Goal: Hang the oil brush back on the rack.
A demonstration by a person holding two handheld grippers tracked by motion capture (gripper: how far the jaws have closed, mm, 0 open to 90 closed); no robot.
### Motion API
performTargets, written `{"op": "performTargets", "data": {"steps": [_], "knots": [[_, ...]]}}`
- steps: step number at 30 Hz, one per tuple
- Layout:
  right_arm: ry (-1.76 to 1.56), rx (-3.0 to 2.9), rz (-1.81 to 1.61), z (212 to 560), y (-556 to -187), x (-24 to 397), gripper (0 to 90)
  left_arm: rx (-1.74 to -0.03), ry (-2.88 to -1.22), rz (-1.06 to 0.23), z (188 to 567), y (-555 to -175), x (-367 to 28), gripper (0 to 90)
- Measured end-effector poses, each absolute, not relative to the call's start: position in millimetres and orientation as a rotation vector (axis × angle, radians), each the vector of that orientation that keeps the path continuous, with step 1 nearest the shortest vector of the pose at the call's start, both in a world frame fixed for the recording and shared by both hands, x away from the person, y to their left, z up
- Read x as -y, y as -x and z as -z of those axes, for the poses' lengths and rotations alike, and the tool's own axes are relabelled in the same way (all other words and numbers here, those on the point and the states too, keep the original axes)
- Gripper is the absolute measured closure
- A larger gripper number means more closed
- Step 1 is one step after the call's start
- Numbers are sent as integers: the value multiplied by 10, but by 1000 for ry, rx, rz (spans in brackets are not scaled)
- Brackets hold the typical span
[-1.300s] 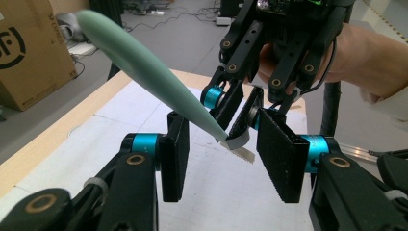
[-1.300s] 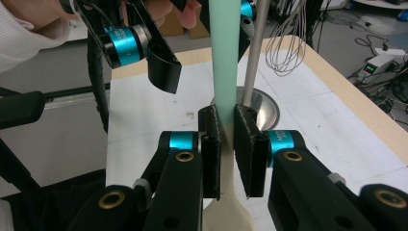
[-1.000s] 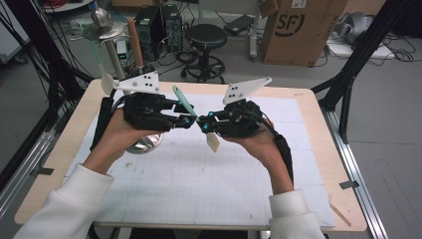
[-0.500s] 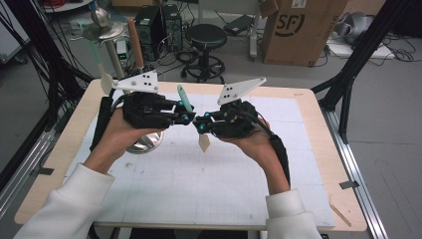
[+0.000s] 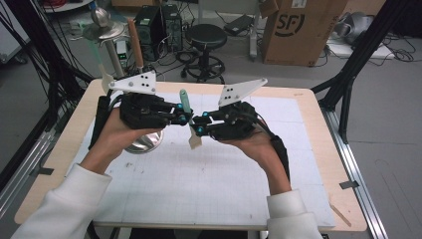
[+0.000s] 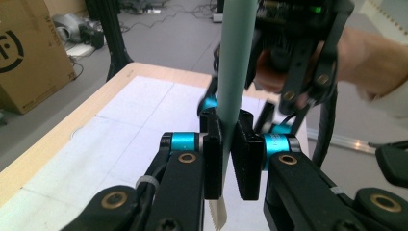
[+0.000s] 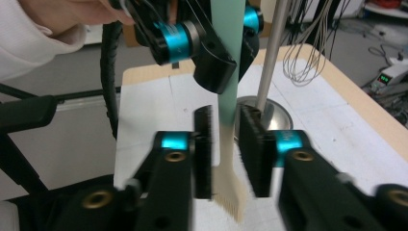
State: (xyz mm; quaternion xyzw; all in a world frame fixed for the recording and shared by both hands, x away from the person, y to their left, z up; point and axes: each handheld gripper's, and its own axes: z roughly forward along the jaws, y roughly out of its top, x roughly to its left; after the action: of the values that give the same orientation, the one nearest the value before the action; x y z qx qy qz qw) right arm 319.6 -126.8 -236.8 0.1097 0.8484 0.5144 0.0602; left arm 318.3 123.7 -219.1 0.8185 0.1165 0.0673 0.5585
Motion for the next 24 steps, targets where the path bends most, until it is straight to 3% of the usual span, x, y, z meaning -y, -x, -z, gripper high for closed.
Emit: {"op": "performTargets", "data": {"steps": [2,11,13,15,24], "knots": [[-333,-2572,-1568,2363,-3189,1303,640,-255,-1936,-155,2192,-3176,-1248,837],[-461,-2560,-1543,2467,-3176,1535,89,-195,-1978,-138,2169,-3153,-1402,839],[-440,-2561,-1561,2509,-3169,1612,79,-179,-1989,-145,2163,-3139,-1452,839],[-441,-2568,-1569,2557,-3164,1692,1,-179,-1994,-149,2155,-3128,-1505,838],[-500,-2533,-1566,2729,-3128,2047,1,-209,-2021,-173,2100,-3084,-1871,838]]}}
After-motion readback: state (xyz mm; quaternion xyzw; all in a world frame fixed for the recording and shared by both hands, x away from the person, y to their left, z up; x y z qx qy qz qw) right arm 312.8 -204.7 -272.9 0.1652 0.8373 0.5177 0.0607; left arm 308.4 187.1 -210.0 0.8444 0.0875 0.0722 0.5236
